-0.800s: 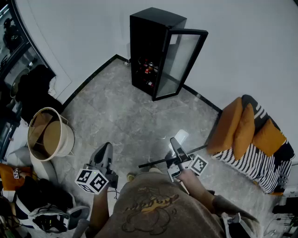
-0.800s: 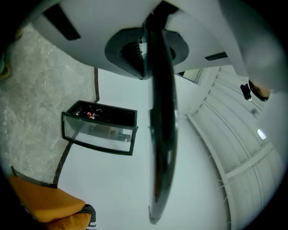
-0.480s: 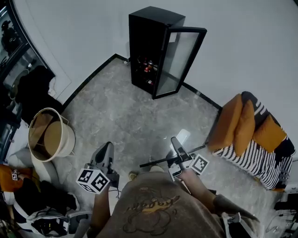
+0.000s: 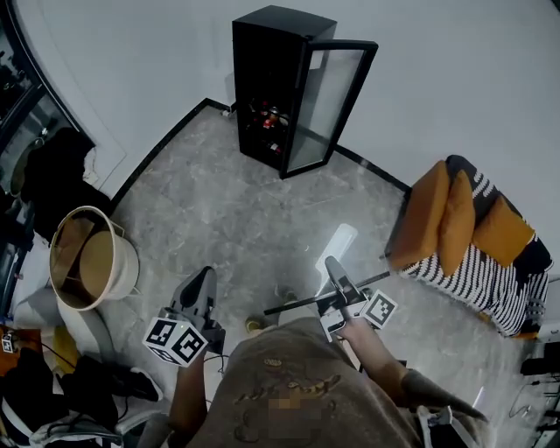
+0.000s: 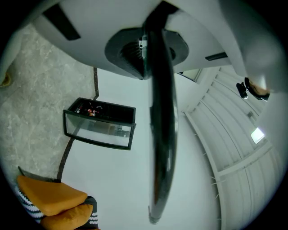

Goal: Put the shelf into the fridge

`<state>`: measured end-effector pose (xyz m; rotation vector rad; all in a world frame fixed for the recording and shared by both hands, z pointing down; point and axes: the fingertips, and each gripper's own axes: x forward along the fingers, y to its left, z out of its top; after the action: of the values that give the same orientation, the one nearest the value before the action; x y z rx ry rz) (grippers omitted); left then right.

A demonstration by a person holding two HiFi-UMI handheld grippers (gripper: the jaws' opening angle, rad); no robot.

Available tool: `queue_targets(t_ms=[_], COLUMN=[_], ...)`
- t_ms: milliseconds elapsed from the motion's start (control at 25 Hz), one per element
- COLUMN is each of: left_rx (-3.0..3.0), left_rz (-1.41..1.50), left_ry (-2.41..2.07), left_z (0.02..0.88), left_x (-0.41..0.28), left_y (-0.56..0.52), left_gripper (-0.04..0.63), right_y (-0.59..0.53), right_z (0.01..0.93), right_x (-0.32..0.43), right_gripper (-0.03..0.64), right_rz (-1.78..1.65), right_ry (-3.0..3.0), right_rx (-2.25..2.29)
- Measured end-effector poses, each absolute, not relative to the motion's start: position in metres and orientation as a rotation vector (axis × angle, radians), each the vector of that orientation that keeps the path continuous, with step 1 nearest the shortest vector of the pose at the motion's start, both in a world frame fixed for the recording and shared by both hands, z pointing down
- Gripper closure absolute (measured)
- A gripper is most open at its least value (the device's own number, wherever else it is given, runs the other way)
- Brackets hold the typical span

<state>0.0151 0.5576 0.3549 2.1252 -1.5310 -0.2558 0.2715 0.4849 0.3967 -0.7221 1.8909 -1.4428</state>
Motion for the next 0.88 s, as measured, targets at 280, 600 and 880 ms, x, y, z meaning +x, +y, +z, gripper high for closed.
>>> queue_targets(t_ms=[280, 600, 880], left_rx=[2.141, 2.155, 2.155], left_rz=[-0.245, -0.244, -0.229], left_ry=[-1.487, -1.491, -1.493], left_z=[0.367, 0.381, 0.382], left_x=[0.013, 0.003, -0.008], left_y=[0.559, 0.542, 0.516], left_gripper=[0.595, 0.595, 0.595], right_y=[0.496, 0.477, 0.451], right_z=[0.406, 0.426, 0.427], right_x=[0.27, 0.26, 0.241], right_gripper=[0.591, 0.591, 0.591], right_rz=[-1.436, -1.43, -1.44], right_ry=[1.849, 1.821, 1.814], right_rx=[-0.754, -0.742, -0.717])
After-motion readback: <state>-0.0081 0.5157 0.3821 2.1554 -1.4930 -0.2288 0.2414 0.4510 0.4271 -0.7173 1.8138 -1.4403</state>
